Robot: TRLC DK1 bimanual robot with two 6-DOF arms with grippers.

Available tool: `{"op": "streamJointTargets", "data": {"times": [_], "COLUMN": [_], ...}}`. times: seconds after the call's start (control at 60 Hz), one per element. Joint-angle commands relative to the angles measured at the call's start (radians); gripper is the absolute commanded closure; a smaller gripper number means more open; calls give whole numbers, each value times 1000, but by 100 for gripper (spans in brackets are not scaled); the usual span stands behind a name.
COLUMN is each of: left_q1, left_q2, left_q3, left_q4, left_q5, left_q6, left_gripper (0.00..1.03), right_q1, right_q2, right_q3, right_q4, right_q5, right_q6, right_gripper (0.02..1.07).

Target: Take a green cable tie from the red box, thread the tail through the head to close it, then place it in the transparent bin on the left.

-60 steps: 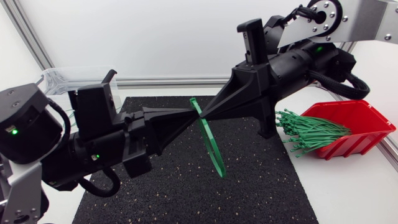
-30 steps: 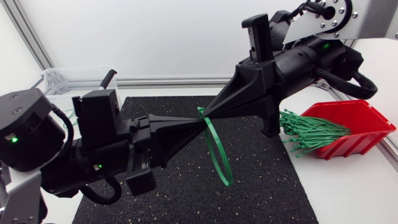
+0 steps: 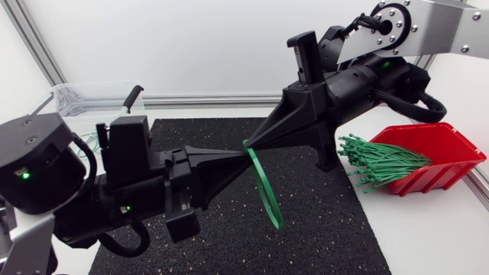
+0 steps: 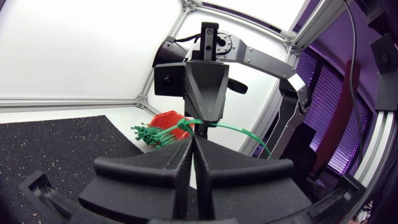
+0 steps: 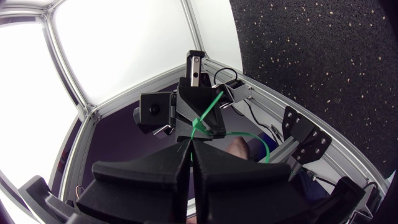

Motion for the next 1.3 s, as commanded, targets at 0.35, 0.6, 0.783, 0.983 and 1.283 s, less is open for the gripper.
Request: {"op": "streamJointTargets", "data": {"times": [0.35,0.6,0.783,0.983,1.283], "left_q1": [34,94,117,66,34], "left_q2": [-29,1,-7,-27,5], "left_q3": [24,10,-7,-10,-4], "left_q4": [30,27,19,-2,-2], "left_q5": [38,57,92,120,121], "left_q6": [35,57,58,58,69], "left_gripper": [100,100,100,100,100], "right_q1": [4,-20,-62,-63,6], "right_q2": [-16,-31,-22,27,67], "right_q3": [-54,-49,-45,-8,43], "right_q4": [-27,-24,-18,-11,-13], "right_q5": [-20,-22,-22,-23,-22], "right_q6": [-26,-31,-38,-43,-43], "right_gripper": [53,53,53,53,54]}}
